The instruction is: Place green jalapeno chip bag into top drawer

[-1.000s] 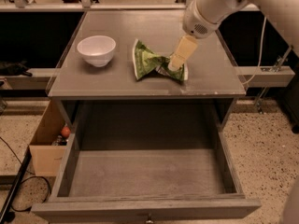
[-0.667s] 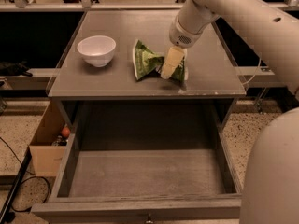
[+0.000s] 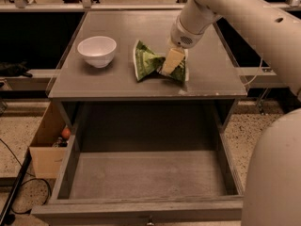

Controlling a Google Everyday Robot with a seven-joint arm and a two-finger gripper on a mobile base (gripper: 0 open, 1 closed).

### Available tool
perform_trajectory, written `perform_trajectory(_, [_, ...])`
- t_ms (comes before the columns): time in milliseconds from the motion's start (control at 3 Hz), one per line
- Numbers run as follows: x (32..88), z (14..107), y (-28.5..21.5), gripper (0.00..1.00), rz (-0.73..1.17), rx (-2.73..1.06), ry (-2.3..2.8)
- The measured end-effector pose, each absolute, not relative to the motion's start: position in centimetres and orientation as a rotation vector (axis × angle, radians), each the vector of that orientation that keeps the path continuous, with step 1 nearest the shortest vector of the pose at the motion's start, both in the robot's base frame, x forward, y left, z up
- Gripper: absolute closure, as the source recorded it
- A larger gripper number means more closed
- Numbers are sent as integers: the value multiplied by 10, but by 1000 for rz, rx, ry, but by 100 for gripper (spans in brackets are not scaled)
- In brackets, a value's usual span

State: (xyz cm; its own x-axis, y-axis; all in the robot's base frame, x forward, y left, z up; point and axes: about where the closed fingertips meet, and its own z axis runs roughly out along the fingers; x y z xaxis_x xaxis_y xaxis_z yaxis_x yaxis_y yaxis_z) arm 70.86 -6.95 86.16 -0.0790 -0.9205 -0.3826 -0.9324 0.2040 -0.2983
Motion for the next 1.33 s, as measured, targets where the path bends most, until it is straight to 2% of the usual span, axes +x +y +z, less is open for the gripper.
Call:
perform_trajectory(667, [709, 862, -69, 73, 32, -1717, 1999])
perform_trajectory(1000, [709, 861, -69, 100, 32, -1717, 1999])
perform_trajectory(1333, [707, 868, -69, 100, 27, -1729, 2012])
